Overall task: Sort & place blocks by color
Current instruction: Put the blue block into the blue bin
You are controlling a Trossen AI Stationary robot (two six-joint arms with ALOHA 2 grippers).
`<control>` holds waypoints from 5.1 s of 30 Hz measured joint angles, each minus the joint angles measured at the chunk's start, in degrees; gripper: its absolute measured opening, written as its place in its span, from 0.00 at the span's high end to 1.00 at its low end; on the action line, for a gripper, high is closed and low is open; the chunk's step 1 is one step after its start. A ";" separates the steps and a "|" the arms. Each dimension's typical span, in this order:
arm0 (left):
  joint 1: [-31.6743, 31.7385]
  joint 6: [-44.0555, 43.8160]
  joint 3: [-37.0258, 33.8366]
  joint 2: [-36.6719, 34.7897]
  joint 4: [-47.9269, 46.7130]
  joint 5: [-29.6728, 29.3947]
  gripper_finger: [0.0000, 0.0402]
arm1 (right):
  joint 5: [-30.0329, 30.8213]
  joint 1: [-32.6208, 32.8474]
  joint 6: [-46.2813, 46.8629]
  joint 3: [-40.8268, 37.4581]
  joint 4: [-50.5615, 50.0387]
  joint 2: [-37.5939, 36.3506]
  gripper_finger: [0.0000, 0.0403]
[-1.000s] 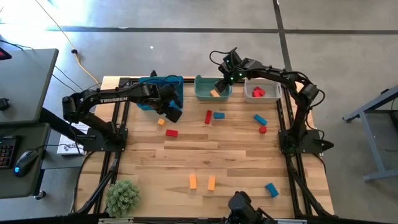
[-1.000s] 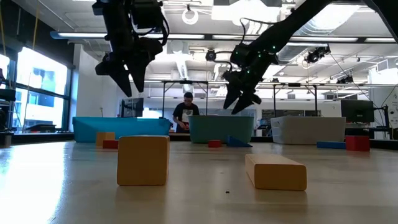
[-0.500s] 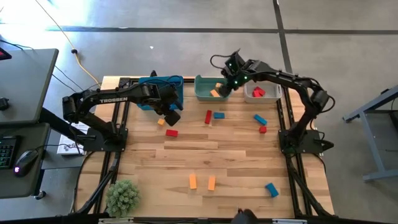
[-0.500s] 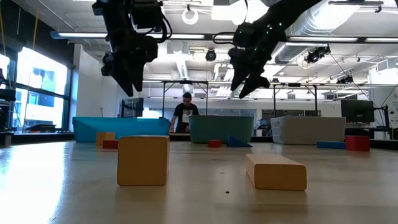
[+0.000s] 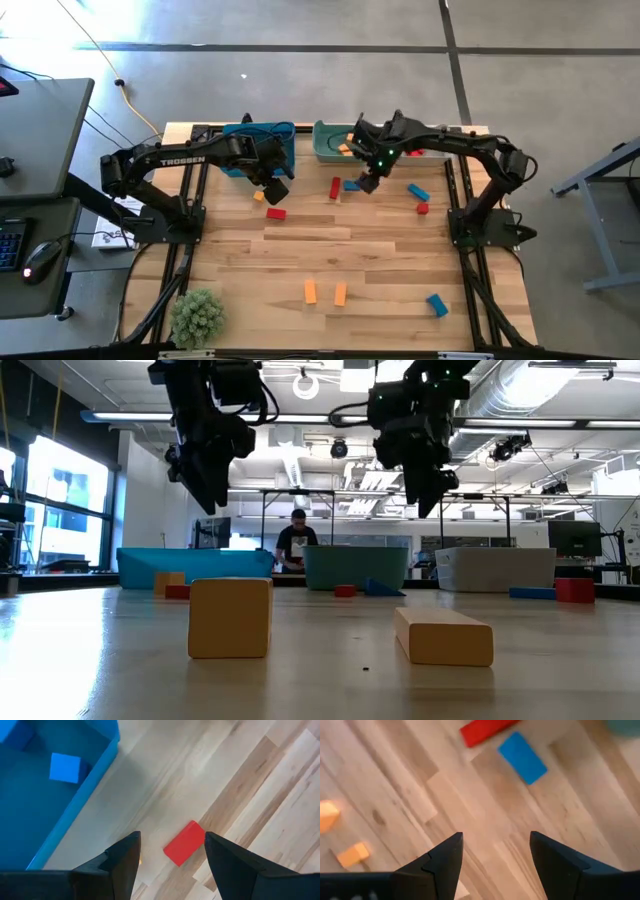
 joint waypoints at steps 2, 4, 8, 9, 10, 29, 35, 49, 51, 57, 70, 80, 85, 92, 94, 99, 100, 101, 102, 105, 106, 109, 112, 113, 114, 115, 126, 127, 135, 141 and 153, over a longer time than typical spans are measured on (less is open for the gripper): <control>-0.38 0.36 0.00 0.00 0.00 0.01 0.47 | 0.27 1.70 -2.82 0.00 0.21 0.07 0.46; -0.75 0.38 0.00 0.00 0.02 0.02 0.47 | 0.94 3.31 -6.84 0.00 0.55 0.30 0.46; -1.40 0.36 0.00 0.00 0.04 0.01 0.47 | 2.24 5.90 -16.44 -0.13 1.90 0.88 0.46; -1.60 0.36 0.00 0.00 0.04 0.03 0.47 | 2.79 6.36 -18.74 -0.13 2.43 1.03 0.46; -1.78 0.38 0.00 0.00 0.06 0.02 0.47 | 3.24 6.77 -20.80 -0.13 3.48 1.21 0.46; -3.77 -1.37 0.00 0.00 3.56 0.03 0.47 | 6.80 2.86 -35.79 -0.11 15.23 10.12 0.46; -3.76 -2.85 0.00 0.00 5.74 0.02 0.47 | 5.98 1.17 -36.90 -0.11 16.38 12.91 0.46; -3.72 -2.92 0.00 0.00 7.06 -0.01 0.47 | 5.80 0.82 -39.68 -0.11 19.35 19.19 0.46; -3.72 -2.90 0.00 0.00 7.06 -0.01 0.47 | 5.78 0.86 -39.56 -0.11 20.18 19.65 0.46; -3.74 -3.83 0.00 0.00 7.06 -0.01 0.47 | 6.73 0.87 -39.38 -0.11 20.33 19.98 0.50; -3.72 -4.19 0.00 0.00 7.10 -0.03 0.47 | 6.87 1.00 -34.92 0.00 20.11 19.98 0.72; -3.72 -4.19 0.00 0.00 7.10 -0.03 0.47 | 6.65 1.10 -31.76 0.02 18.43 19.69 0.72; -3.73 -2.98 0.00 0.00 7.05 -0.04 0.47 | 6.89 1.26 -31.59 0.98 15.97 19.56 0.72; -3.72 -2.73 0.00 0.00 6.99 -0.03 0.47 | 6.85 1.26 -28.07 3.02 15.90 19.54 0.72; -3.72 -2.70 0.00 0.00 6.94 -0.03 0.47 | 6.82 1.45 -26.99 3.75 14.75 19.54 0.72; -3.72 -1.03 0.00 0.00 6.91 0.01 0.47 | 6.73 2.57 -25.16 7.23 9.98 19.54 0.72; -3.70 -0.53 0.00 0.00 6.89 0.05 0.47 | 6.71 2.93 -24.77 8.17 9.02 19.54 0.72; -3.62 -0.11 0.00 0.00 6.91 0.20 0.47 | 6.69 3.22 -24.33 9.21 8.18 19.54 0.72; -3.61 0.39 0.00 0.00 6.90 0.43 0.47 | 6.69 3.55 -24.09 10.30 7.53 19.54 0.72; -3.11 2.38 0.00 0.00 6.88 2.26 0.47 | 6.51 4.49 -22.76 13.80 6.14 19.54 0.72; -2.78 3.20 0.00 0.00 6.88 3.35 0.47 | 6.25 4.78 -22.46 14.97 6.09 19.54 0.72; -1.60 4.30 0.00 0.00 6.86 4.49 0.47 | 6.02 5.45 -21.14 18.62 6.10 19.54 0.72; 0.07 5.37 0.00 0.00 6.84 4.51 0.47 | 5.96 5.79 -19.88 21.88 6.76 19.45 0.72; 0.77 5.60 0.00 0.00 6.82 4.51 0.47 | 5.94 5.82 -19.69 22.81 7.37 19.45 0.72; 1.43 5.87 0.00 0.00 6.86 4.52 0.47 | 5.93 5.82 -19.35 23.57 7.91 19.45 0.72; 2.11 5.98 0.00 0.00 6.84 4.51 0.47 | 5.96 5.78 -18.83 24.21 8.65 19.45 0.72; 10.05 8.31 0.00 0.02 7.08 4.53 0.47 | 2.79 3.53 -16.60 25.53 21.90 19.43 0.72; 10.87 8.31 0.00 0.02 7.08 4.51 0.47 | 2.66 3.03 -16.58 25.53 23.50 19.43 0.72; 18.03 9.88 0.00 0.02 7.49 8.71 0.47 | -0.89 -1.34 -10.89 25.53 37.62 19.43 0.72; 23.10 12.62 0.00 0.02 11.87 18.19 0.47 | -1.56 -3.41 -5.89 25.10 47.08 19.43 0.72; 33.12 15.40 0.02 0.02 21.67 46.43 0.47 | -5.82 -3.57 4.63 23.37 57.27 19.45 0.72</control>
